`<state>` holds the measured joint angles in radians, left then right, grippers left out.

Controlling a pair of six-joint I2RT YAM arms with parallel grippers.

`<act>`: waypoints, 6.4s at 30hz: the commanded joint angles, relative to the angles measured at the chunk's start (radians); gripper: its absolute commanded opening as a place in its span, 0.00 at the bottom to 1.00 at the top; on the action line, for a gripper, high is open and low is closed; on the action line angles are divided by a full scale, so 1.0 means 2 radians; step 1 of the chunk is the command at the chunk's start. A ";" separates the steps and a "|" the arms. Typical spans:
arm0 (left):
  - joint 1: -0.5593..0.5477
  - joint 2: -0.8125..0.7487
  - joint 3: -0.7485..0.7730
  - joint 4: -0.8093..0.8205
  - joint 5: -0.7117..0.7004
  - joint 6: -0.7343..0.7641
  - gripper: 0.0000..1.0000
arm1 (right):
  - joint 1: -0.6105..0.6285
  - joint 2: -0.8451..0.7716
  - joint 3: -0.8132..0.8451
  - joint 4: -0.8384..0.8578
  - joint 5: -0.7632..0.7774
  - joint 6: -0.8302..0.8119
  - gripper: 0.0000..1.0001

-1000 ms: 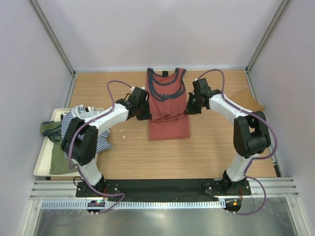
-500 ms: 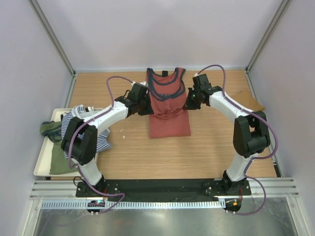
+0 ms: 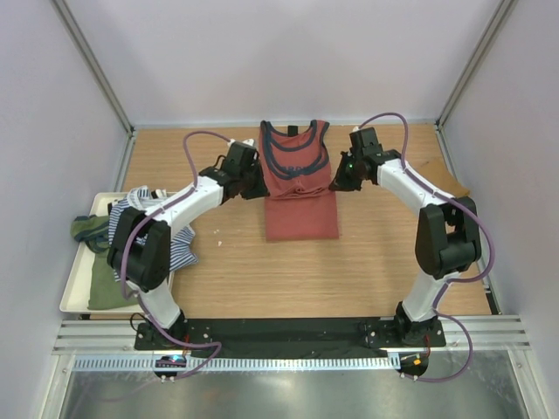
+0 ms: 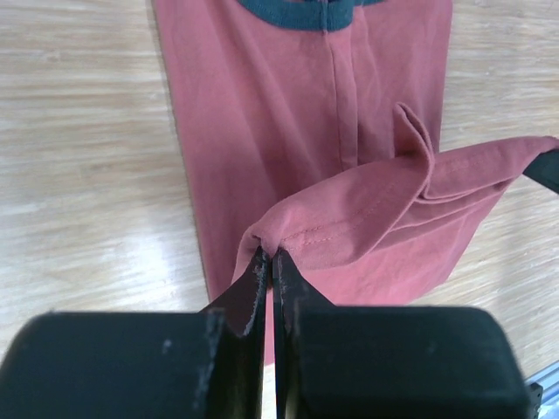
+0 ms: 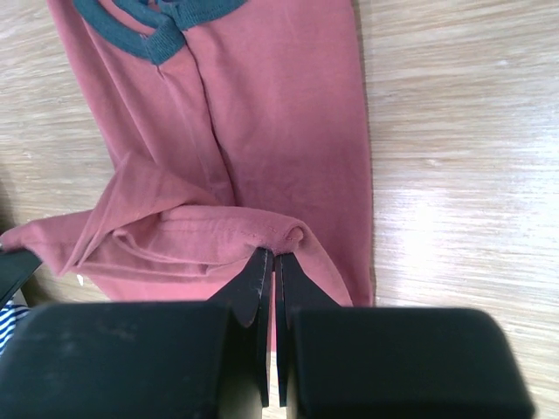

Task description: Fold and stack the tank tops

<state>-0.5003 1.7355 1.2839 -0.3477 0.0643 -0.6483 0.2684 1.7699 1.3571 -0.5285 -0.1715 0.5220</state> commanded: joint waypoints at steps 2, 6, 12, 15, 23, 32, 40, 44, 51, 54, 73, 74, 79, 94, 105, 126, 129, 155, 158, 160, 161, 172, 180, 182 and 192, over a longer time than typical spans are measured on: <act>0.011 0.032 0.034 0.024 0.015 0.007 0.00 | -0.007 0.018 0.037 0.021 -0.013 0.001 0.01; 0.012 0.067 0.054 0.040 0.015 0.014 0.00 | -0.008 0.035 0.043 0.041 -0.004 0.007 0.02; 0.028 0.113 0.107 0.027 0.038 0.011 0.14 | -0.012 0.070 0.076 0.070 0.006 0.017 0.34; 0.031 0.099 0.107 0.019 0.034 0.017 0.54 | -0.012 0.044 0.050 0.089 0.027 0.018 0.55; 0.029 -0.032 -0.010 0.048 0.036 -0.006 0.65 | -0.015 -0.085 -0.071 0.134 0.014 0.001 0.62; -0.014 -0.073 -0.133 0.084 0.057 -0.043 0.66 | -0.014 -0.114 -0.198 0.130 -0.048 -0.018 0.62; -0.036 -0.056 -0.168 0.108 0.061 -0.062 0.58 | -0.014 -0.107 -0.249 0.140 -0.080 -0.023 0.49; -0.036 -0.029 -0.169 0.112 0.067 -0.065 0.50 | -0.014 -0.088 -0.255 0.144 -0.098 -0.022 0.46; -0.036 -0.020 -0.186 0.121 0.059 -0.072 0.27 | -0.013 -0.080 -0.276 0.164 -0.131 -0.015 0.21; -0.036 -0.022 -0.198 0.120 0.060 -0.073 0.09 | -0.014 -0.082 -0.281 0.155 -0.132 -0.015 0.10; -0.076 -0.217 -0.348 0.088 0.030 -0.098 0.48 | -0.004 -0.304 -0.393 0.069 -0.127 0.000 0.46; -0.078 -0.235 -0.360 0.087 0.024 -0.104 0.56 | -0.003 -0.316 -0.399 0.070 -0.127 0.002 0.50; -0.079 -0.262 -0.378 0.080 0.012 -0.108 0.65 | 0.005 -0.320 -0.423 0.092 -0.134 0.012 0.53; -0.077 -0.142 -0.315 0.126 0.025 -0.105 0.62 | 0.011 -0.196 -0.389 0.171 -0.166 0.020 0.53; -0.077 -0.148 -0.338 0.133 0.041 -0.105 0.00 | 0.025 -0.191 -0.389 0.168 -0.182 0.013 0.01; -0.177 -0.381 -0.410 0.027 0.016 -0.176 0.00 | 0.096 -0.488 -0.447 -0.010 -0.123 0.070 0.05; -0.176 -0.383 -0.422 0.030 0.017 -0.178 0.00 | 0.095 -0.493 -0.451 -0.004 -0.127 0.060 0.47; -0.137 -0.375 -0.454 0.062 0.058 -0.174 0.00 | 0.185 -0.427 -0.457 0.066 -0.042 0.083 0.61; -0.137 -0.371 -0.457 0.066 0.058 -0.173 0.00 | 0.186 -0.447 -0.481 0.071 -0.053 0.094 0.61; -0.137 -0.368 -0.457 0.069 0.061 -0.173 0.00 | 0.186 -0.444 -0.491 0.080 -0.061 0.096 0.61; -0.137 -0.368 -0.456 0.070 0.061 -0.173 0.00 | 0.186 -0.441 -0.491 0.083 -0.065 0.096 0.59; -0.137 -0.372 -0.461 0.071 0.063 -0.175 0.00 | 0.196 -0.393 -0.514 0.154 -0.095 0.110 0.43; -0.139 -0.374 -0.463 0.075 0.075 -0.178 0.00 | 0.203 -0.389 -0.519 0.158 -0.110 0.119 0.01; -0.147 -0.388 -0.457 0.060 0.068 -0.182 0.00 | 0.204 -0.411 -0.514 0.146 -0.112 0.119 0.01; -0.202 -0.487 -0.395 -0.045 0.017 -0.200 0.00 | 0.206 -0.529 -0.415 -0.015 -0.098 0.109 0.01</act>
<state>-0.8894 0.8150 0.4397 -0.3748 0.1299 -1.0248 0.6746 0.7544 0.4465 -0.4580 -0.3683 0.7544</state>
